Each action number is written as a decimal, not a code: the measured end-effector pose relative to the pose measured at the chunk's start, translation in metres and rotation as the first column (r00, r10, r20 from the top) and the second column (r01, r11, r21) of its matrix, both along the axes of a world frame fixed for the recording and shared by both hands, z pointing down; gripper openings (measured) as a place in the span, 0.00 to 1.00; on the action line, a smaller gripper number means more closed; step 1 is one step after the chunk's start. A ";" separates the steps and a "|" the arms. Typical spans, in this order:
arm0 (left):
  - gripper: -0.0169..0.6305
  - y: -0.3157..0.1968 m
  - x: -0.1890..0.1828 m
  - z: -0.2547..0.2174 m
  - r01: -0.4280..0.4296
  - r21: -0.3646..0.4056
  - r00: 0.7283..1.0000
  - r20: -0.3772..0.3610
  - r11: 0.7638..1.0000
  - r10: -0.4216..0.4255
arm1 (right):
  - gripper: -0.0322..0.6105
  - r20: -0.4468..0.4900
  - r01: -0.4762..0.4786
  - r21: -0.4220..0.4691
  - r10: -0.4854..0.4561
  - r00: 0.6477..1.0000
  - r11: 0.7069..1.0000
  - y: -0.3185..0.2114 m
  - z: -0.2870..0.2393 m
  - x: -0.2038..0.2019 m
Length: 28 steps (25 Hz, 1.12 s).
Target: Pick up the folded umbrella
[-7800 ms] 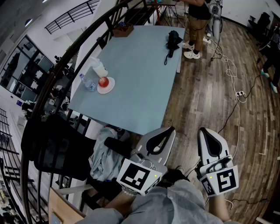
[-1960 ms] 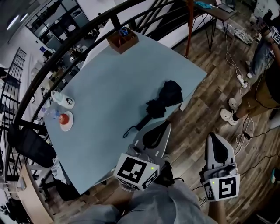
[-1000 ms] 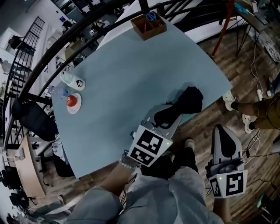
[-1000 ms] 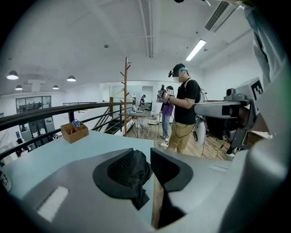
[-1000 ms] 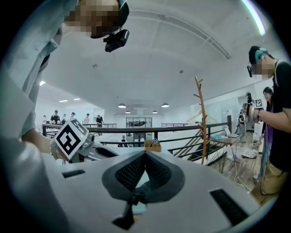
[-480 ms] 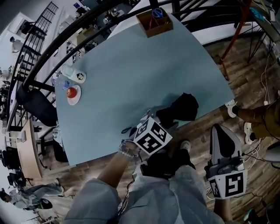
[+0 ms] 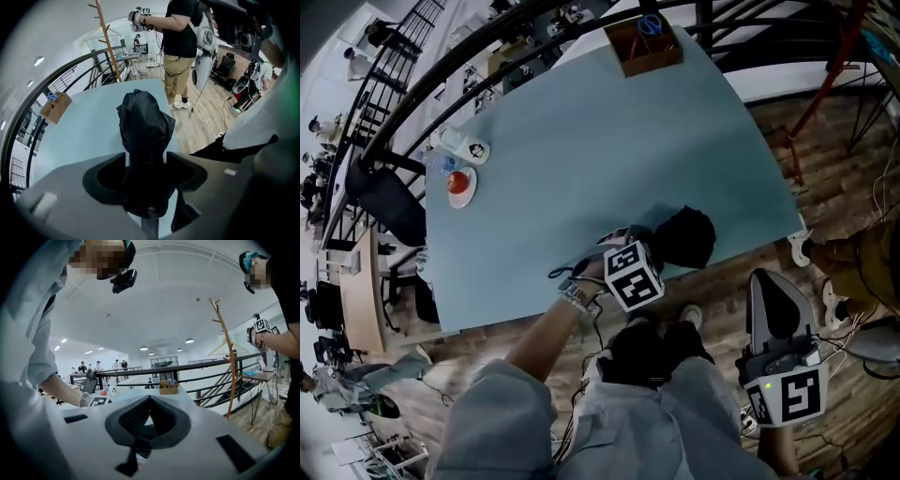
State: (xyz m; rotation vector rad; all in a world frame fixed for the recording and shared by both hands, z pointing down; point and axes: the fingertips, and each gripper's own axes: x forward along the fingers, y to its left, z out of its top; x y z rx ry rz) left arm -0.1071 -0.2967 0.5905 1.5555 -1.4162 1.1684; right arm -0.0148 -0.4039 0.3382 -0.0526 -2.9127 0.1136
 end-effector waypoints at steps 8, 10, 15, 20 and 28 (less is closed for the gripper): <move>0.42 0.002 0.002 0.026 -0.028 -0.129 0.999 -0.046 0.991 0.023 | 0.05 0.012 0.048 0.031 -0.049 0.999 0.998 -0.011 0.000 -0.001; 0.43 0.000 0.002 0.030 -0.041 -0.149 0.998 -0.062 0.988 0.032 | 0.05 0.006 0.059 0.018 -0.059 0.998 0.998 -0.012 0.002 -0.003; 0.47 -0.001 0.002 0.046 -0.065 -0.199 0.997 -0.064 0.978 0.053 | 0.05 0.006 0.097 0.011 -0.097 0.995 0.995 -0.004 0.005 -0.010; 0.48 -0.002 0.003 0.051 -0.065 -0.241 0.993 -0.112 0.968 0.039 | 0.05 0.002 0.122 0.008 -0.122 0.993 0.993 0.002 0.006 -0.017; 0.48 -0.009 0.006 0.056 -0.130 -0.417 0.990 -0.111 0.900 0.092 | 0.05 -0.017 0.144 -0.009 -0.144 0.989 0.989 0.014 0.012 -0.031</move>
